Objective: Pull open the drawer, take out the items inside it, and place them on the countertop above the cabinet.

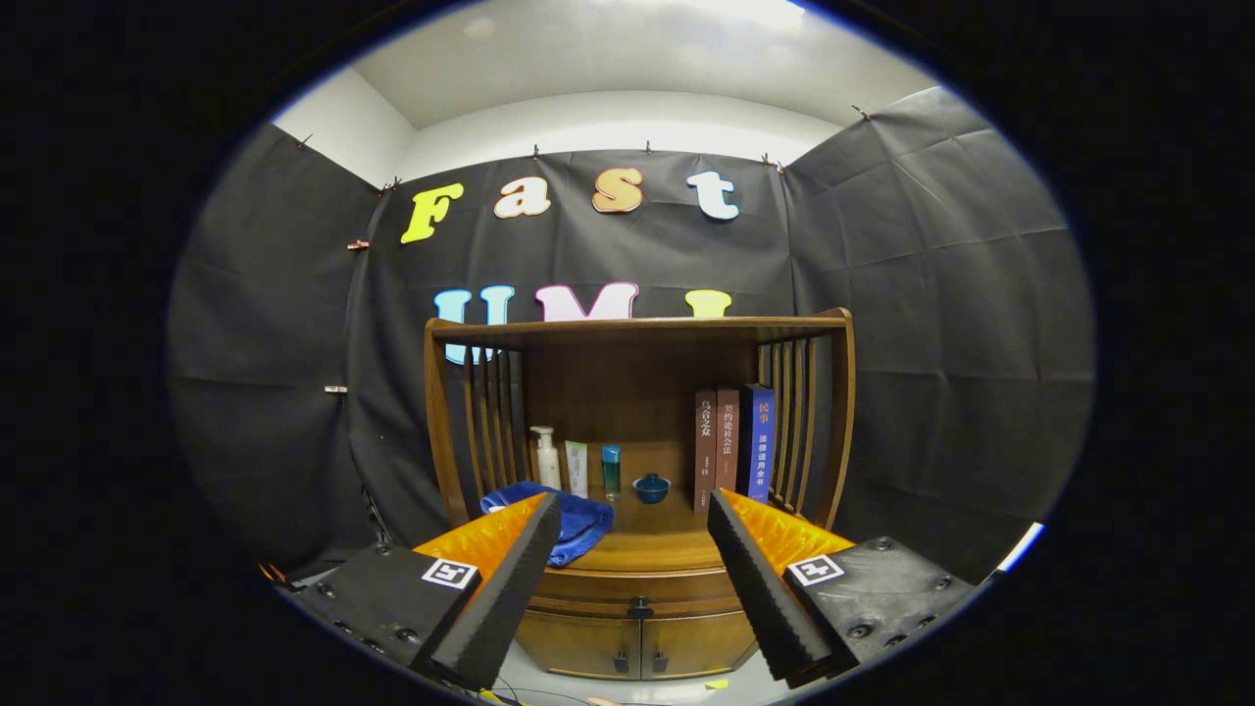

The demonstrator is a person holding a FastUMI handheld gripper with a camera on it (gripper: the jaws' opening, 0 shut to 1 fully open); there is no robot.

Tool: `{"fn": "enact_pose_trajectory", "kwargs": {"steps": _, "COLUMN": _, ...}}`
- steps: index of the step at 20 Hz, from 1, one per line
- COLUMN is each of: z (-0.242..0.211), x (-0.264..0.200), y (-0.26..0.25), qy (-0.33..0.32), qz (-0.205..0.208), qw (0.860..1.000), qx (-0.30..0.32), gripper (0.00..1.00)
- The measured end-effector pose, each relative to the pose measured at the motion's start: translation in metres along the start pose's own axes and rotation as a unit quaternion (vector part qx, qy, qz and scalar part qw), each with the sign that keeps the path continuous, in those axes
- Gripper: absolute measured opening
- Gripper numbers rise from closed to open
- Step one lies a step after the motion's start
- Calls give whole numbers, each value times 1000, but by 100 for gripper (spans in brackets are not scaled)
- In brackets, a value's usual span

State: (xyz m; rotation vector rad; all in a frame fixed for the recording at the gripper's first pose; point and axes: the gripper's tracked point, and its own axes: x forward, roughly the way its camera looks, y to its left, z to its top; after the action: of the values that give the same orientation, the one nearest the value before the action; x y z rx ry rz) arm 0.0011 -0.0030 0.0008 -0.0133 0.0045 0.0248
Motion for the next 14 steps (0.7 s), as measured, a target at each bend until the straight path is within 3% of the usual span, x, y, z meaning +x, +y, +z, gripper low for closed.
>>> {"fn": "enact_pose_trajectory", "kwargs": {"steps": 9, "z": 1, "x": 4, "y": -9, "qy": -2, "qz": -3, "qw": 1000, "qx": 5, "gripper": 99}}
{"fn": "enact_pose_trajectory", "kwargs": {"steps": 14, "z": -25, "x": 22, "y": -12, "qy": 13, "qz": 1, "qw": 1000, "qx": 3, "gripper": 99}}
